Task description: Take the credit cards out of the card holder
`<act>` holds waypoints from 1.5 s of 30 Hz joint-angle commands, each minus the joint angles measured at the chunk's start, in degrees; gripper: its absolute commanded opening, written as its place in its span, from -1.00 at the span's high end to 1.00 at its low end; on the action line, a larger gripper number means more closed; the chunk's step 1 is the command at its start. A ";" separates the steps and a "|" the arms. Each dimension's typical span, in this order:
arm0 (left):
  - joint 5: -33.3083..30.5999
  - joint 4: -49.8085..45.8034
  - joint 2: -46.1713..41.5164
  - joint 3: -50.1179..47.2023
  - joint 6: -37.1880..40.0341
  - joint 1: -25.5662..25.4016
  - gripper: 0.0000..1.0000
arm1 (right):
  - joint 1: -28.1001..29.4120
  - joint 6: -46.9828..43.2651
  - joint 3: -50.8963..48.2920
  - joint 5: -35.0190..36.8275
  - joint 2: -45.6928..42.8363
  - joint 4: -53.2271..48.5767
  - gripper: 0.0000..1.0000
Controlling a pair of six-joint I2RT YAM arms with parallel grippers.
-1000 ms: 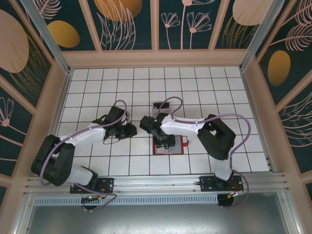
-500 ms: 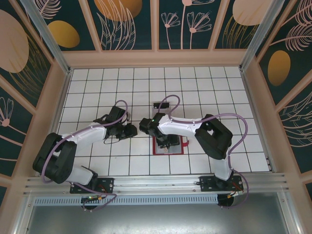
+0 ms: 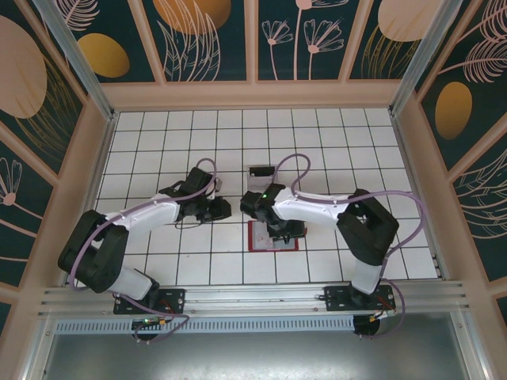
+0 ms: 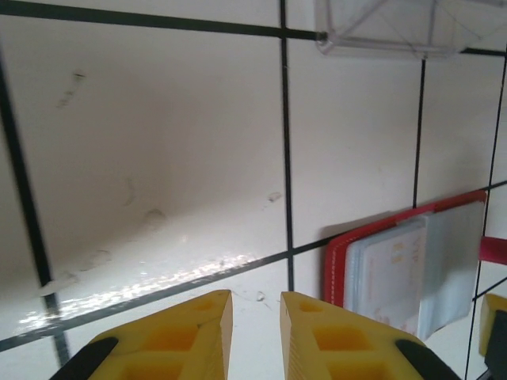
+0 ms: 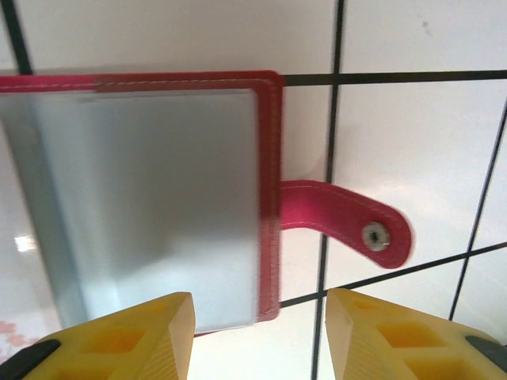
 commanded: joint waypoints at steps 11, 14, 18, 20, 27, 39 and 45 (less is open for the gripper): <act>-0.80 0.28 3.84 4.55 -4.51 -8.05 0.52 | -9.97 -3.50 -16.97 -17.11 -17.81 24.15 0.13; -0.89 1.35 4.54 4.68 -6.15 -9.91 0.53 | -13.33 -3.59 -21.86 -25.75 -22.75 33.39 0.18; -0.96 1.82 6.06 5.77 -7.40 -12.36 0.55 | -16.34 -3.89 -26.08 -33.41 -25.72 41.56 0.22; -1.03 1.81 7.28 6.37 -7.84 -13.44 0.56 | -17.02 -4.47 -26.92 -36.06 -25.09 43.62 0.24; -1.60 1.13 10.61 8.24 -8.95 -15.61 0.56 | -17.04 -5.36 -27.58 -38.29 -21.71 46.35 0.30; -2.46 0.08 12.94 8.59 -8.26 -16.00 0.57 | -16.70 -6.56 -28.06 -39.79 -17.76 47.79 0.42; -2.56 -0.11 14.64 8.42 -7.76 -15.97 0.57 | -16.43 -7.36 -27.15 -37.77 -16.09 46.01 0.46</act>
